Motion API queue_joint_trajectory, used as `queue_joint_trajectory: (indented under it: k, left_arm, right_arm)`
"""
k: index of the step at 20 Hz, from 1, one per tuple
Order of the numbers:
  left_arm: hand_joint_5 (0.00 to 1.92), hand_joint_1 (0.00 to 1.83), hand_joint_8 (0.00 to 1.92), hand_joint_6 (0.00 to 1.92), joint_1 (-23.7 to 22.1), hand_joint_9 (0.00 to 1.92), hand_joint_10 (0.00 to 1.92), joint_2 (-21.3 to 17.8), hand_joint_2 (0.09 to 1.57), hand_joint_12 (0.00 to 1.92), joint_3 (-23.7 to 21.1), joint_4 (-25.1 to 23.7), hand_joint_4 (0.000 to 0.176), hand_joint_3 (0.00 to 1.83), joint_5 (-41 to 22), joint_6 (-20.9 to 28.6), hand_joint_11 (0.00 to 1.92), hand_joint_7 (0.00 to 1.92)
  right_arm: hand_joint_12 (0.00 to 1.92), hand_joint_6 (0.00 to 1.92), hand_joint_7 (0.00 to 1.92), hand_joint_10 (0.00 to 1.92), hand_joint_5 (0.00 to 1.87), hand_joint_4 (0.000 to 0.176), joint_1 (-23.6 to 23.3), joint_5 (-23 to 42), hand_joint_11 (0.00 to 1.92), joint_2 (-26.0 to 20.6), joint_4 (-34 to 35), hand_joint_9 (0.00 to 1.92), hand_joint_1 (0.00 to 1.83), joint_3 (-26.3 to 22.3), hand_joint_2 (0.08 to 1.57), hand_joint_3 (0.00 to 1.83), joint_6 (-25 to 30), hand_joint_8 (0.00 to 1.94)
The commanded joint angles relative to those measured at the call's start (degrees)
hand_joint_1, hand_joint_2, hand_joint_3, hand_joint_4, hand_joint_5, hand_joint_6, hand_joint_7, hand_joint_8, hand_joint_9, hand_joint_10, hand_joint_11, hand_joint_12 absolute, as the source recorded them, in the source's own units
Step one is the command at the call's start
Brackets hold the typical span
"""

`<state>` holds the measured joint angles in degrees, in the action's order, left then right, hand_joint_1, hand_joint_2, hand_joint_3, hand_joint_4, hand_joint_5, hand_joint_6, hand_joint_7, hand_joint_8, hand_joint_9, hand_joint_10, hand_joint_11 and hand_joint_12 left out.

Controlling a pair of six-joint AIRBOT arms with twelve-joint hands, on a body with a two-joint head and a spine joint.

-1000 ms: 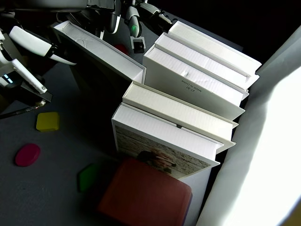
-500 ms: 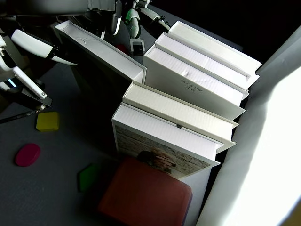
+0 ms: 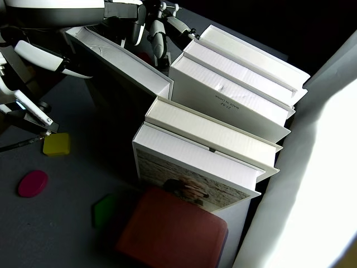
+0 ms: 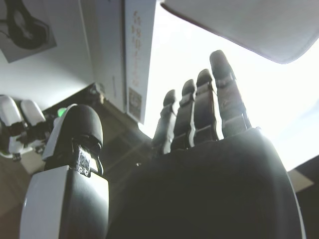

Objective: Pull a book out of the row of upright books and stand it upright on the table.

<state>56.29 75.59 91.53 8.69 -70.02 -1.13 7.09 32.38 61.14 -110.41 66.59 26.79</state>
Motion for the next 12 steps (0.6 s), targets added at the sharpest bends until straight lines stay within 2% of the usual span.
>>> queue_joint_trajectory:
  k: [1, 3, 4, 5, 6, 7, 9, 11, 12]
  left_arm:
    - [0.03, 0.42, 0.00, 0.00, -1.0, 0.00, 0.00, 0.1, 1.33, 0.55, 0.3, 0.2, 0.047, 0.00, -6.7, 0.7, 0.00, 0.00]
    - [0.04, 0.43, 0.00, 0.00, -1.4, 0.00, 0.00, 0.1, 1.33, 0.46, 0.3, -0.3, 0.041, 0.00, -6.6, 0.7, 0.00, 0.00]
    - [0.06, 0.44, 0.00, 0.01, -1.5, 0.00, 0.00, 0.0, 1.32, 0.46, 0.3, -0.5, 0.058, 0.00, -6.6, 0.7, 0.00, 0.01]
    - [0.08, 0.43, 0.00, 0.01, -1.7, 0.00, 0.00, 0.0, 1.33, 0.53, 0.3, -0.6, 0.052, 0.00, -6.5, 0.7, 0.00, 0.03]
    - [0.09, 0.44, 0.00, 0.01, -1.7, 0.00, 0.00, 0.0, 1.32, 0.61, 0.4, -0.7, 0.055, 0.00, -6.5, 0.7, 0.00, 0.03]
    - [0.09, 0.45, 0.00, 0.01, -1.8, 0.00, 0.00, -0.1, 1.33, 0.65, 0.4, -0.7, 0.045, 0.00, -6.4, 0.7, 0.00, 0.03]
    - [0.11, 0.46, 0.00, 0.00, -1.9, 0.00, 0.00, -0.1, 1.31, 0.45, 0.5, -0.8, 0.076, 0.00, -6.4, 0.7, 0.00, 0.00]
    - [0.06, 0.40, 0.00, 0.00, -2.3, 0.00, 0.00, -0.1, 1.31, 0.42, 0.6, -0.9, 0.046, 0.00, -6.1, 0.7, 0.00, 0.00]
    - [0.04, 0.41, 0.00, 0.00, -2.5, 0.00, 0.00, -0.1, 1.32, 0.42, 0.6, -1.1, 0.025, 0.00, -6.0, 0.7, 0.00, 0.00]
  right_arm:
    - [1.92, 1.20, 0.57, 1.41, 0.91, 0.000, 1.5, -1.7, 0.00, 0.2, -3.6, 0.00, 1.19, 0.4, 1.24, 0.00, -1.0, 1.42]
    - [1.92, 1.20, 0.57, 1.41, 0.91, 0.000, 1.5, -1.7, 0.00, 0.1, -3.4, 0.00, 1.19, 0.3, 1.24, 0.00, -1.1, 1.42]
    - [1.92, 1.20, 0.57, 1.41, 0.91, 0.000, 1.4, -1.7, 0.00, 0.1, -3.5, 0.00, 1.19, 0.1, 1.24, 0.00, -1.4, 1.42]
    - [1.92, 1.20, 0.57, 1.41, 0.91, 0.000, 0.9, -1.6, 0.00, -0.1, -3.7, 0.00, 1.19, 0.0, 1.24, 0.00, -1.4, 1.42]
    - [1.92, 1.20, 0.57, 1.41, 0.91, 0.000, 0.4, -1.3, 0.00, -0.2, -3.9, 0.00, 1.19, -0.1, 1.24, 0.00, -1.4, 1.42]
    - [1.92, 1.20, 0.57, 1.41, 0.91, 0.000, -0.4, -1.2, 0.00, -0.4, -4.5, 0.00, 1.19, -0.4, 1.24, 0.00, -1.4, 1.42]
    - [1.92, 1.20, 0.57, 1.41, 0.91, 0.000, -0.7, -1.3, 0.00, -0.5, -5.1, 0.00, 1.19, -0.6, 1.24, 0.00, -1.4, 1.42]
    - [1.92, 1.20, 0.57, 1.41, 0.91, 0.000, -0.7, -1.7, 0.00, -0.5, -5.8, 0.00, 1.19, -0.1, 1.24, 0.00, -1.4, 1.42]
    - [1.92, 1.20, 0.57, 1.41, 0.91, 0.000, -0.7, -2.0, 0.00, -0.3, -5.9, 0.00, 1.19, 0.4, 1.24, 0.00, -1.4, 1.42]
